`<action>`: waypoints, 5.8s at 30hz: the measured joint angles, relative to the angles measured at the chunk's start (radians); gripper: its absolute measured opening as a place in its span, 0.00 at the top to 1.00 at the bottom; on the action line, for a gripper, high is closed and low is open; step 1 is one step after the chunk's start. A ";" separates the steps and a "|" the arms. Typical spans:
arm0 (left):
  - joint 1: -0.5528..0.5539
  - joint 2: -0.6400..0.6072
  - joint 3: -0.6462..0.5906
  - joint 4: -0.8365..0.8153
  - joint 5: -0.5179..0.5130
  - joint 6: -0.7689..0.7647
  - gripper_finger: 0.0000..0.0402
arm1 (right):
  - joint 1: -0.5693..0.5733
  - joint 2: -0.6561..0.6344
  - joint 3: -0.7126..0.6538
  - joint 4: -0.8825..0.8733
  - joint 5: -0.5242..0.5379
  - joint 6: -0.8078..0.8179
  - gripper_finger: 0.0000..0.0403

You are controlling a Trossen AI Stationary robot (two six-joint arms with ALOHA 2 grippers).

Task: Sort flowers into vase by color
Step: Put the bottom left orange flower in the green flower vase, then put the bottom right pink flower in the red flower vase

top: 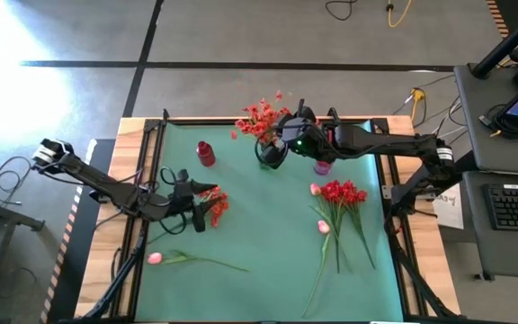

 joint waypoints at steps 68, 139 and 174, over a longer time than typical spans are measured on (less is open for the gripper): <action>0.566 0.865 0.244 0.989 0.246 0.267 0.35 | 0.201 -0.277 -0.001 -0.137 -0.155 -0.065 0.12; 0.589 0.880 0.278 0.914 0.244 0.294 0.87 | 0.201 -0.274 -0.002 -0.177 -0.154 -0.069 0.12; 0.280 0.475 0.276 -0.062 0.053 -0.033 0.40 | 0.265 -0.273 -0.002 -0.481 -0.240 0.344 0.12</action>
